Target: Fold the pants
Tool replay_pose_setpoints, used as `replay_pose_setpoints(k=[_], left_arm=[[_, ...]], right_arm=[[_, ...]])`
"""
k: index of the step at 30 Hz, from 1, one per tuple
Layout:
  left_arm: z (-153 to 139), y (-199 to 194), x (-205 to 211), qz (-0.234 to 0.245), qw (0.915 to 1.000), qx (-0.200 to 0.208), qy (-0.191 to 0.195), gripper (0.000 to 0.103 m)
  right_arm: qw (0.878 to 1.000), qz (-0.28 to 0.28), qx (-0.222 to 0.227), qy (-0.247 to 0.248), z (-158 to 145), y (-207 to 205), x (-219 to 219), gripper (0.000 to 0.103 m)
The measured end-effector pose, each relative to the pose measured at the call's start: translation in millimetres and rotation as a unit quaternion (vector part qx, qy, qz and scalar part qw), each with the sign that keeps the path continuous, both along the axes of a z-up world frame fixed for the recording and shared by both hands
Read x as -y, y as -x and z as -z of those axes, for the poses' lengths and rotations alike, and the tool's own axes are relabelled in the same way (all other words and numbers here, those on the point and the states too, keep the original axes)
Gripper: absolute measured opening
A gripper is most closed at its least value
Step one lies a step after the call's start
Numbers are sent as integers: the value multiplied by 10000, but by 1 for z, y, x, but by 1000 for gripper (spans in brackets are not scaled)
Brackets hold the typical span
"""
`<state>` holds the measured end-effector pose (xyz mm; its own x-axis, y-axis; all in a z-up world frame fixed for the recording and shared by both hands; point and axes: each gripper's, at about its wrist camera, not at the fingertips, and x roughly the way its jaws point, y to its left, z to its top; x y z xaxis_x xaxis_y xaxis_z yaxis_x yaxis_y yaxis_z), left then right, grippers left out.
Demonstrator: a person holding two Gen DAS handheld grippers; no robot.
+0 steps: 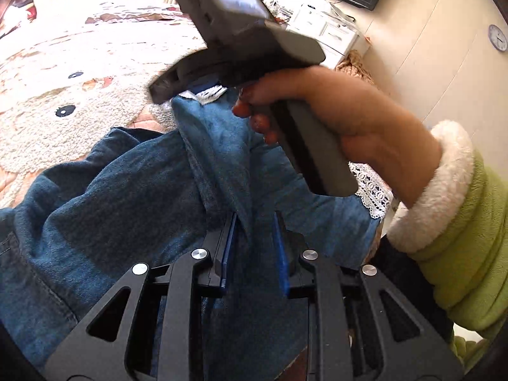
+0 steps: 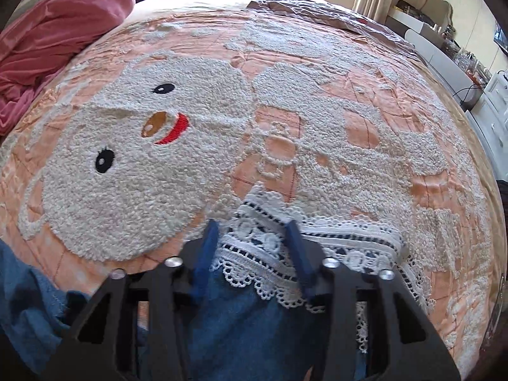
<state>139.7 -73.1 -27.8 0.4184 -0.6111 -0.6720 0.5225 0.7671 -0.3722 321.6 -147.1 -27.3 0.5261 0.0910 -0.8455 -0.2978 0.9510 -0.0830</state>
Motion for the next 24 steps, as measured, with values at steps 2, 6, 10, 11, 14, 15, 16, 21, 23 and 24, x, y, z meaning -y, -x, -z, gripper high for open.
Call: replay_pose_setpoints(k=[2,6,10,11,14,15,16,21,23,24], left_arm=[[-2,3,-3,-46,10000,73,-27,15],[-8,5,-11,-220,9996,184,7,15],[-10,3,-18,-368,9990,255,-65,25],[-10,2,-19,-399,9989,255,-46,30],[-9,0,-18,-361,9989,297,-46,31],[-9,0,-16,-335,9989,309,-72,31],[-10,-2,-14,-316,9990,313,-88,30],[-10,-1,-7,-282,9984,447,-216,0],[-17,3,-10,-273,9978,565,-225,0],[-22,6,-12,-263,9969,686,-279,0]], right_arm=[[9996,-32,-24,-273,0,0,9,13],[9950,84,59,-990,-19,6,35,11],[9857,178,117,-1672,-38,18,60,11],[9836,198,153,-1785,-43,22,65,11],[9750,270,316,-2181,-61,34,81,11],[9722,288,379,-2291,-67,38,85,11],[9696,308,445,-2388,-72,42,90,11],[9583,395,705,-2740,-92,64,110,11],[9531,438,805,-2885,-99,74,120,11],[9483,476,868,-3014,-104,81,127,10]])
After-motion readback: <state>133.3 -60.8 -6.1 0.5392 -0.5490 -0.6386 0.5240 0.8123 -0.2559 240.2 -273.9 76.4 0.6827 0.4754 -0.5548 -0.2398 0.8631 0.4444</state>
